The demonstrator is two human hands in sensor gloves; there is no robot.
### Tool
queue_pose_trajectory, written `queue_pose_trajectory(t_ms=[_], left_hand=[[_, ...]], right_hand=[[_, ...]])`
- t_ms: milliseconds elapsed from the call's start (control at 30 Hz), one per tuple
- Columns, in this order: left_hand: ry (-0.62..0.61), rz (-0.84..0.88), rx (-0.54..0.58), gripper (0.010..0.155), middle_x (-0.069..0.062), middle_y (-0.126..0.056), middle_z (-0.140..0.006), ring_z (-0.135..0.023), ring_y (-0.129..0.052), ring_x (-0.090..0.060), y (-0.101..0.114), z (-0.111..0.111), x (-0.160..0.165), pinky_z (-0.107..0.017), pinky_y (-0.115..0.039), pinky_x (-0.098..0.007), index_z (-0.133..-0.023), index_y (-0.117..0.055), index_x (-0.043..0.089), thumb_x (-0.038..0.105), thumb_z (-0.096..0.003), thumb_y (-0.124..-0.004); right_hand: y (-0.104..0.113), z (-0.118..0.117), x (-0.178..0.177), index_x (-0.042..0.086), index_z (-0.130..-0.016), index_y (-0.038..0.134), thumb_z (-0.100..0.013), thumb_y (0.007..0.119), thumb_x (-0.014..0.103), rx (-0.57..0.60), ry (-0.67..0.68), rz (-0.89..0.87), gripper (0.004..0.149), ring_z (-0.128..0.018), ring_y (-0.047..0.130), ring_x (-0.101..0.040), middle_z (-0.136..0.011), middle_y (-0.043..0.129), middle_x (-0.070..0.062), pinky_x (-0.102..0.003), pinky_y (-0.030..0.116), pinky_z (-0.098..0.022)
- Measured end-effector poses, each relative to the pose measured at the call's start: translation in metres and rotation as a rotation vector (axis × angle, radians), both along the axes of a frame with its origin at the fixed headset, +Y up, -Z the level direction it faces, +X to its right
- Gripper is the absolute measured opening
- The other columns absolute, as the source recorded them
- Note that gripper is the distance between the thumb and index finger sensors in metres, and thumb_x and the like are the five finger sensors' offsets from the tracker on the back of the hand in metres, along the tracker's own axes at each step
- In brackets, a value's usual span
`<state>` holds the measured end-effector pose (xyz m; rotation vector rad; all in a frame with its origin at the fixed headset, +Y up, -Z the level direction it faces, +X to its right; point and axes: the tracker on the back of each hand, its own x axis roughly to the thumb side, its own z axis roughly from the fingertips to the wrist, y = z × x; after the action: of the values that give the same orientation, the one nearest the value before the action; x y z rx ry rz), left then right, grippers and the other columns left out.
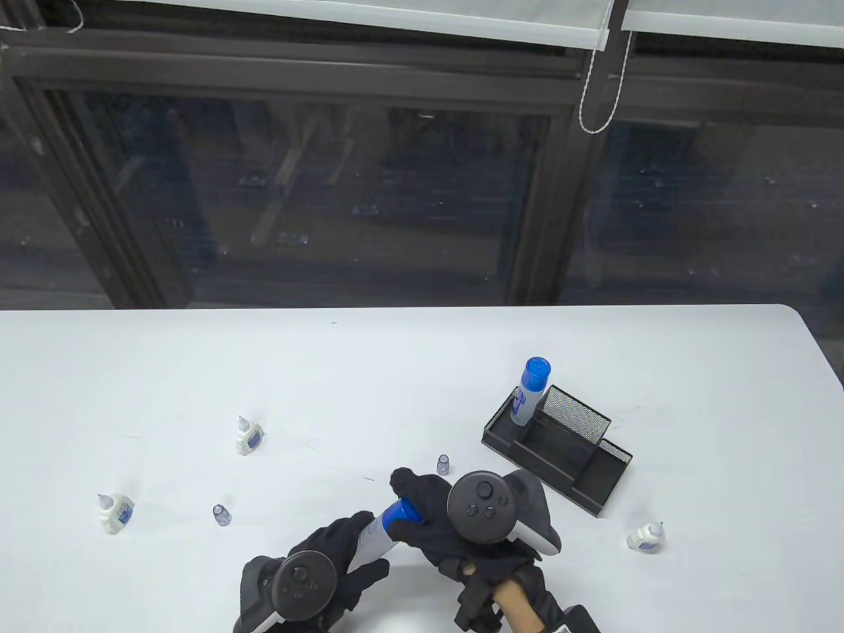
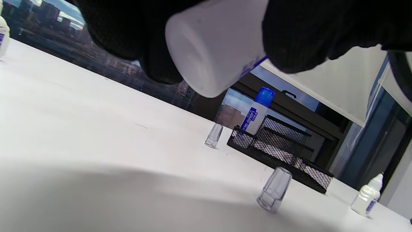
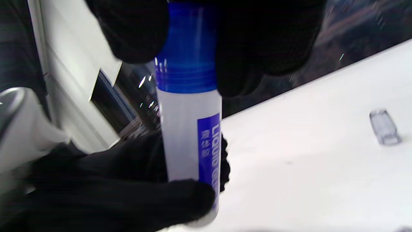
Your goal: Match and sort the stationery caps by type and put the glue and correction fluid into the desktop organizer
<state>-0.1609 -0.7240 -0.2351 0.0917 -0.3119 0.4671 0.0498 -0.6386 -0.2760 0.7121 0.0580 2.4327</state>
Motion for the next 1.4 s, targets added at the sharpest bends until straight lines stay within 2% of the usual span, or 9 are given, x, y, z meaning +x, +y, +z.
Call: queue_pose_trajectory(t_ms=[100,200,300,433,567,667,1000,1200,1400], left_hand=[[0.006,0.010,-0.001,0.071,-0.004,-0.086,-0.102,-0.090,-0.096,-0.030,0.001,0.000,-0.001,-0.065,-0.078,-0.050,-0.109,-0.065,0.022,0.058,-0.0491,-0.081],[0.038,-0.047,0.059,0.072,-0.004,-0.083,-0.103,-0.090,-0.094,-0.029,0.004,0.003,-0.001,-0.066,-0.077,-0.051,-0.108,-0.063,0.022,0.059,-0.0490,-0.081],[0.037,-0.027,0.061,0.074,-0.004,-0.081,-0.106,-0.092,-0.093,-0.029,0.009,0.004,-0.004,-0.066,-0.076,-0.051,-0.109,-0.061,0.024,0.062,-0.0483,-0.080],[0.024,-0.029,0.067,0.072,-0.003,-0.083,-0.105,-0.091,-0.093,-0.029,0.008,0.000,-0.001,-0.065,-0.077,-0.051,-0.108,-0.063,0.026,0.061,-0.0484,-0.080],[0.013,0.002,0.055,0.071,-0.003,-0.084,-0.103,-0.090,-0.095,-0.028,0.006,-0.005,0.001,-0.065,-0.078,-0.050,-0.108,-0.065,0.025,0.060,-0.0484,-0.080],[0.002,0.030,0.058,0.071,-0.003,-0.084,-0.103,-0.089,-0.095,-0.028,0.006,-0.006,0.002,-0.065,-0.078,-0.049,-0.108,-0.065,0.024,0.060,-0.0487,-0.080],[-0.019,0.058,0.015,0.071,-0.004,-0.083,-0.104,-0.090,-0.095,-0.029,-0.003,-0.008,0.003,-0.065,-0.078,-0.050,-0.108,-0.063,0.024,0.060,-0.0494,-0.079],[-0.005,0.049,0.033,0.070,-0.003,-0.089,-0.099,-0.083,-0.100,-0.027,0.004,-0.006,0.009,-0.061,-0.080,-0.048,-0.105,-0.070,0.023,0.061,-0.0470,-0.080],[0.032,-0.007,0.012,0.077,-0.007,-0.077,-0.110,-0.095,-0.089,-0.033,0.004,-0.005,0.011,-0.067,-0.073,-0.053,-0.112,-0.058,0.021,0.061,-0.0497,-0.077]], right_hand=[[0.002,0.006,-0.004,0.009,-0.103,0.067,-0.048,0.080,0.044,0.085,-0.030,0.012,0.067,-0.058,0.099,-0.023,-0.087,0.084,-0.022,-0.041,0.085,-0.048],[0.005,0.008,-0.007,0.010,-0.105,0.065,-0.048,0.082,0.041,0.068,0.021,-0.033,0.066,-0.065,0.096,-0.028,-0.093,0.080,-0.021,-0.045,0.081,-0.053],[0.011,0.014,-0.011,0.014,-0.106,0.064,-0.048,0.084,0.036,0.093,0.085,0.014,0.065,-0.072,0.093,-0.031,-0.098,0.076,-0.019,-0.048,0.078,-0.059],[0.013,0.017,-0.017,0.015,-0.106,0.063,-0.048,0.084,0.036,0.137,0.087,0.048,0.066,-0.074,0.092,-0.031,-0.099,0.076,-0.019,-0.048,0.077,-0.061],[0.008,0.010,-0.013,0.012,-0.110,0.055,-0.048,0.084,0.041,0.058,0.063,0.018,0.074,-0.076,0.091,-0.031,-0.102,0.071,-0.020,-0.047,0.077,-0.061],[0.005,0.006,-0.009,0.013,-0.109,0.056,-0.048,0.084,0.041,0.029,0.070,-0.023,0.073,-0.074,0.093,-0.032,-0.100,0.075,-0.019,-0.047,0.078,-0.059],[0.001,0.005,-0.014,0.013,-0.108,0.057,-0.048,0.083,0.040,0.016,0.069,-0.001,0.071,-0.078,0.091,-0.034,-0.101,0.075,-0.017,-0.048,0.077,-0.059],[0.008,0.010,-0.016,0.010,-0.103,0.067,-0.045,0.086,0.040,0.116,0.001,0.009,0.068,-0.069,0.096,-0.033,-0.092,0.084,-0.018,-0.046,0.082,-0.055],[0.017,-0.002,0.001,0.012,-0.105,0.065,-0.046,0.085,0.039,0.077,-0.044,-0.054,0.068,-0.072,0.094,-0.034,-0.095,0.081,-0.017,-0.047,0.079,-0.057]])
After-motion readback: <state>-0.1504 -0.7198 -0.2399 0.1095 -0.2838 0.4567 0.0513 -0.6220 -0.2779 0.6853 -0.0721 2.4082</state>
